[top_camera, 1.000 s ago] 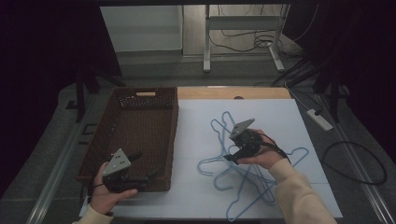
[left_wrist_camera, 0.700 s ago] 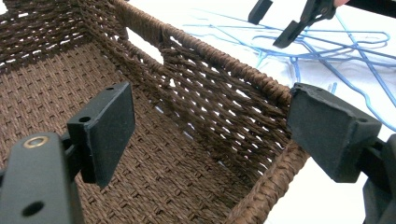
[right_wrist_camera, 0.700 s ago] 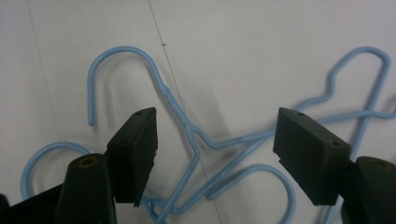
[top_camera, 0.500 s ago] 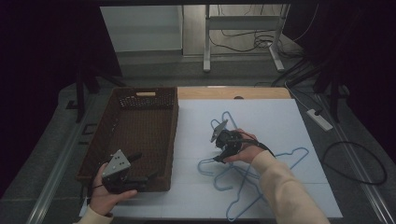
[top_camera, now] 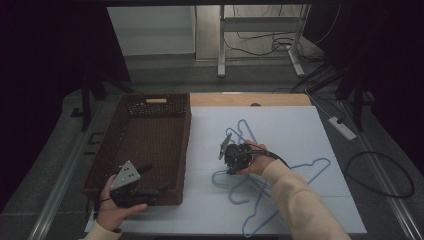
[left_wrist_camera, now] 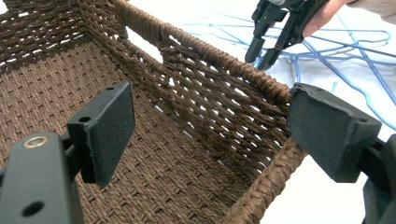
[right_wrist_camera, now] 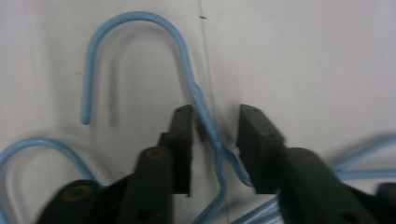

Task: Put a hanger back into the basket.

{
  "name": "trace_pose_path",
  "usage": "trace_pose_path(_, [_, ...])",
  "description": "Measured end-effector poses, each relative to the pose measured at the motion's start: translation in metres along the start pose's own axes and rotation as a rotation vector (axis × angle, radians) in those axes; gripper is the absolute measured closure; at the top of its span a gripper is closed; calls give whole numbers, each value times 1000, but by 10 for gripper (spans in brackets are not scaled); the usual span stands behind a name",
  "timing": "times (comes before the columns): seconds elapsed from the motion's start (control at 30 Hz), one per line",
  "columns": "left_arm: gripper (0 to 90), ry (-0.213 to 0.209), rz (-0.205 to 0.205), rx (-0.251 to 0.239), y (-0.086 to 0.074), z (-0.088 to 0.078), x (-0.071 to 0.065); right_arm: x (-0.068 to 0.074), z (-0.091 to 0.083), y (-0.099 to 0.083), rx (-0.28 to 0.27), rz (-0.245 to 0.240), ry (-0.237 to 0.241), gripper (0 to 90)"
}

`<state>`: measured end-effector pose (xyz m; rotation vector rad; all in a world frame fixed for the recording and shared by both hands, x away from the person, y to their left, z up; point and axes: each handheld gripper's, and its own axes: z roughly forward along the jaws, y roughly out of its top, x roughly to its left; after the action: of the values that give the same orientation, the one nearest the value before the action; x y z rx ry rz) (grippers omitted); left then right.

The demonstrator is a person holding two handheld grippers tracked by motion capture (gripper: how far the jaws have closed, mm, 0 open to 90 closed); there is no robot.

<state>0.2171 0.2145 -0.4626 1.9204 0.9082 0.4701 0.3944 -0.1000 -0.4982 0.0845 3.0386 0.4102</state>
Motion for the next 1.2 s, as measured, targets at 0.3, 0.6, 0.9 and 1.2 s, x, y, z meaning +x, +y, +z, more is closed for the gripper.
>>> trace_pose_path(0.3, [165,0,1,-3,0,0,0,4,-9,4,8,-44,-67,852])
trace_pose_path(0.6, [165,0,4,-4,2,0,-2,-1,-47,-11,-126,106,-114,862])
trace_pose_path(0.9, [166,-5,4,-10,5,-1,-5,1,-87,-28,-254,251,-151,863])
trace_pose_path(1.2, [169,-5,7,-10,9,-2,-9,6,-118,-52,-416,411,-194,863])
